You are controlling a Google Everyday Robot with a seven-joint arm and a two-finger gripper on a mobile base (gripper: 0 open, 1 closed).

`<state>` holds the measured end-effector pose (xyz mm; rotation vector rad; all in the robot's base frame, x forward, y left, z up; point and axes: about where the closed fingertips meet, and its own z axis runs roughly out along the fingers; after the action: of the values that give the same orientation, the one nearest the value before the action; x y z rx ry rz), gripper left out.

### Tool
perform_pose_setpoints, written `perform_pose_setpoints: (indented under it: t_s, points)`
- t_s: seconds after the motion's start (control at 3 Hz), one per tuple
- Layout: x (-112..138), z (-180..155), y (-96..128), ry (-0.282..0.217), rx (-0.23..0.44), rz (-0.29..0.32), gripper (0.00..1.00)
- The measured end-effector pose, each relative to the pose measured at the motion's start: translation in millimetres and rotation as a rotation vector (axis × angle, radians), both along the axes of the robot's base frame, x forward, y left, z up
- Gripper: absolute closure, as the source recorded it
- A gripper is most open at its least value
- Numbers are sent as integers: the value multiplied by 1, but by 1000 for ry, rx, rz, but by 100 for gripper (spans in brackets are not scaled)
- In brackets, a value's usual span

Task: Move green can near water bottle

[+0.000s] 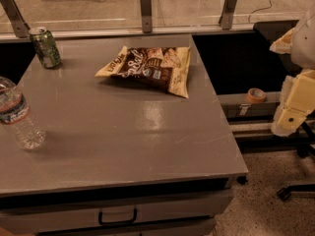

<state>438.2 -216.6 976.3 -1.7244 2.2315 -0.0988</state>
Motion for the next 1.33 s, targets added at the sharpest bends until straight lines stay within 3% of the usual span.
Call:
perform_pose_setpoints:
  t_s: [0.67,1.0,1.33]
  points:
    - [11,-2,12,-12,30,24,0]
    - [48,-7,60,-42,103,94,0]
    - [89,-4,129,-101,157,192,0]
